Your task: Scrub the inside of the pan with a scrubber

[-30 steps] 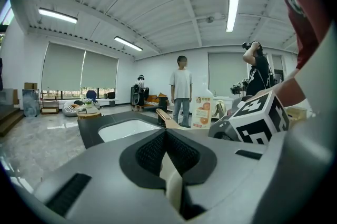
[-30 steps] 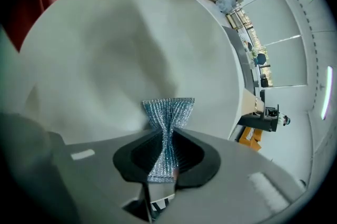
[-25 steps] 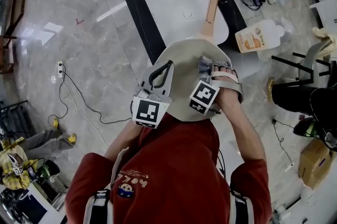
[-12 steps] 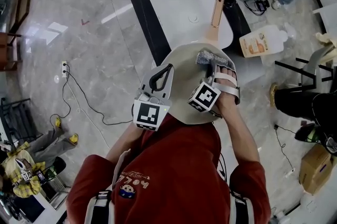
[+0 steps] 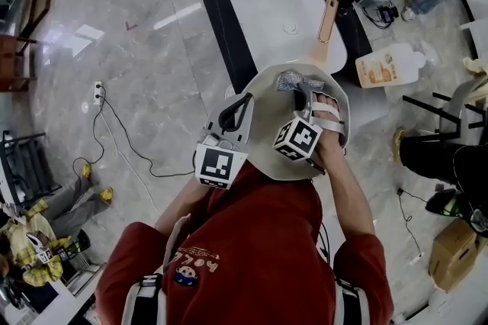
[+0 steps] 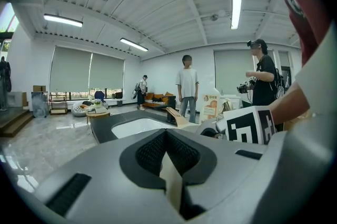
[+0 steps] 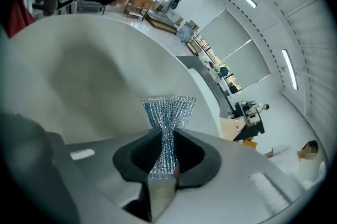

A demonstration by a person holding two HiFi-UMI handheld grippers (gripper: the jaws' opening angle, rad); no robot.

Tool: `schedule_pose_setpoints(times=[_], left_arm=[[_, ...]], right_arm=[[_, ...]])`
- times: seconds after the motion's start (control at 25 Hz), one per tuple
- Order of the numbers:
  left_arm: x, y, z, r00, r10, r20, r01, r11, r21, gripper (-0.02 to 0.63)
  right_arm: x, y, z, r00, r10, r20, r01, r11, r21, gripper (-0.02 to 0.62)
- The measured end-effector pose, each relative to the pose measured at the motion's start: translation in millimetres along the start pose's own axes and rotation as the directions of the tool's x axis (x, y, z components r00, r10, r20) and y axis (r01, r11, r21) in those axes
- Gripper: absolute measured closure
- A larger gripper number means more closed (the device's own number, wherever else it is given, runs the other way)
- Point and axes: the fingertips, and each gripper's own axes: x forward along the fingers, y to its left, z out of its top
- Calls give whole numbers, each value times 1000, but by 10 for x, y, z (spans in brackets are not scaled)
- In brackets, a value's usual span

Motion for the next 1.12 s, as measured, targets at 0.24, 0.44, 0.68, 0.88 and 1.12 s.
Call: schedule_pose_setpoints(times=[0.24,0.44,0.68,0.88,1.12], left_arm=[[-40,72,-26,1000,22,0,-22,1000,-5,601],[-51,110,-36,999,35,1,-35,999,-8,600],[-53,96,-47,999,41,3,-41,999,-13,600],[-55,83,-44,999,37,0,-37,999,-14,600],[1,6,-52,1000,21,-1,-21,1000,-9,600]], right_arm=[[12,337,169,979,197,58,-199,980,22,515],[-147,617,337,940,330,84,-329,944,-28,517],[-447,1012,379,873,485,62,-480,874,-78,522],[-665,1192,227,823,568,16,-567,822,-54,522],[-781,1199,-108,787,614,-53,-613,789,30,522]])
